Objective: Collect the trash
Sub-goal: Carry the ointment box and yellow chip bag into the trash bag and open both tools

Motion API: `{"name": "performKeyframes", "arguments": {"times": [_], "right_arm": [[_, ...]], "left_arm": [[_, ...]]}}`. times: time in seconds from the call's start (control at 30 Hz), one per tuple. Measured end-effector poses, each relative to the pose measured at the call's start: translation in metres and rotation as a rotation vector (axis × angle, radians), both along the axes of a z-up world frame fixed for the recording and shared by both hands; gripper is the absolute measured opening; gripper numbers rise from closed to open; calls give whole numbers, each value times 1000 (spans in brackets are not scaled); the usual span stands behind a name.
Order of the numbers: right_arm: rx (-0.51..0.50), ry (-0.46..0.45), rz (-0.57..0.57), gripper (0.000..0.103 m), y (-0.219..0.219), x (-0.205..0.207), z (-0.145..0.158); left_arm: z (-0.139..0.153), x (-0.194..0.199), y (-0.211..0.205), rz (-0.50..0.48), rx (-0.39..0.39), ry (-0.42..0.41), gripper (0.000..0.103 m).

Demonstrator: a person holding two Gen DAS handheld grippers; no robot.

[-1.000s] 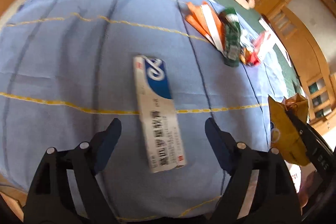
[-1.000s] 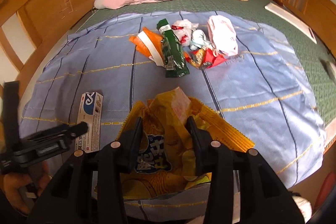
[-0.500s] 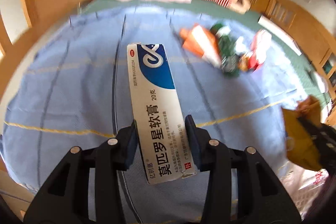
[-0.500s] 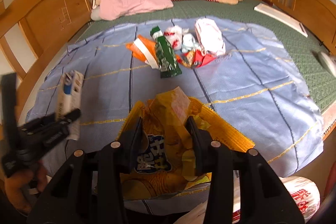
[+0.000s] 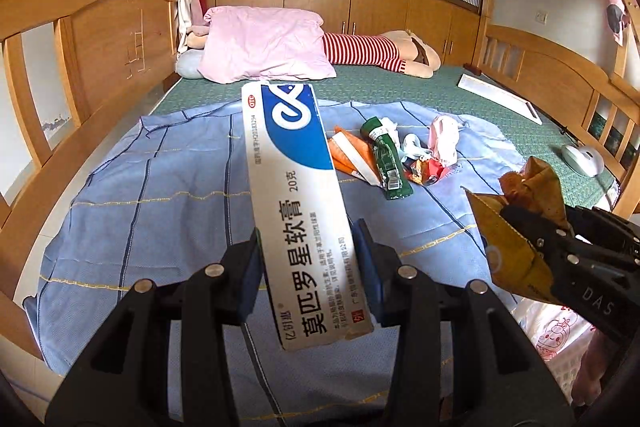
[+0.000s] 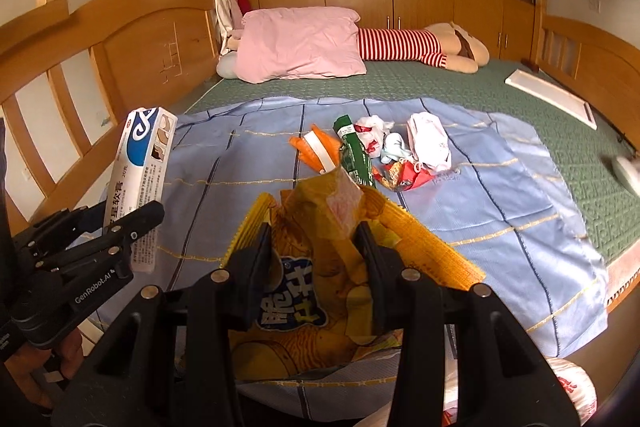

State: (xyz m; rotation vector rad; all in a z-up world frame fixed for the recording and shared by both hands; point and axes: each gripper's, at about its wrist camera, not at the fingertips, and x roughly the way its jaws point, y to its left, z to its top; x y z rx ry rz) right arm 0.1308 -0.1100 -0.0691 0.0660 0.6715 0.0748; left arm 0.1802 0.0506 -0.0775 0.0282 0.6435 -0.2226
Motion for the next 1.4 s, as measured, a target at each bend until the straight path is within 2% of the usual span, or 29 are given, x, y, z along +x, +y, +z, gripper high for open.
{"name": "performKeyframes", "arguments": {"times": [0.3, 0.47, 0.57, 0.67, 0.77, 0.83, 0.87, 0.9, 0.97, 1.0, 1.07, 1.1, 1.17, 1.2, 1.23, 1.3, 1.37, 1.4], "right_arm": [[-56, 13, -33, 43, 0, -6, 1], [-91, 17, -47, 43, -6, -17, 4], [-108, 30, -64, 43, -22, -30, 7], [-127, 57, -86, 43, -50, -53, 12], [-116, 123, -120, 43, -89, -81, 13], [-86, 217, -124, 44, -113, -99, 3], [-81, 288, -133, 48, -124, -107, -8], [-81, 354, -139, 57, -129, -111, -19], [-77, 535, -135, 60, -138, -123, -56], [-68, 564, -147, 62, -141, -128, -65], [4, 555, -206, 66, -157, -142, -70], [56, 520, -246, 69, -168, -147, -66], [186, 418, -355, 74, -198, -158, -47], [225, 385, -390, 74, -207, -160, -41], [270, 345, -430, 75, -218, -161, -33], [298, 321, -465, 76, -230, -159, -25], [286, 315, -477, 76, -231, -155, -24], [277, 311, -481, 76, -229, -151, -25]], "left_arm": [[6, -14, 0, -34, 10, -19, 43], [6, -18, -7, -107, -5, -18, 43], [4, -24, -19, -194, -9, -13, 43], [3, -34, -36, -321, -36, 9, 43], [2, -47, -50, -438, -65, 31, 43], [1, -57, -62, -537, -104, 58, 43], [0, -60, -68, -570, -114, 68, 43], [-1, -65, -76, -618, -122, 81, 43], [-5, -74, -89, -684, -125, 96, 43], [-7, -79, -96, -718, -129, 106, 43], [-12, -88, -109, -795, -153, 151, 43], [-17, -95, -118, -862, -167, 189, 44], [-24, -113, -135, -970, -137, 227, 44], [-29, -129, -145, -1041, -95, 237, 50], [-32, -142, -152, -1092, -61, 235, 68], [-35, -160, -159, -1099, 4, 186, 92], [-32, -163, -157, -1093, 5, 161, 92], [-30, -156, -152, -1085, -40, 176, 92]]}}
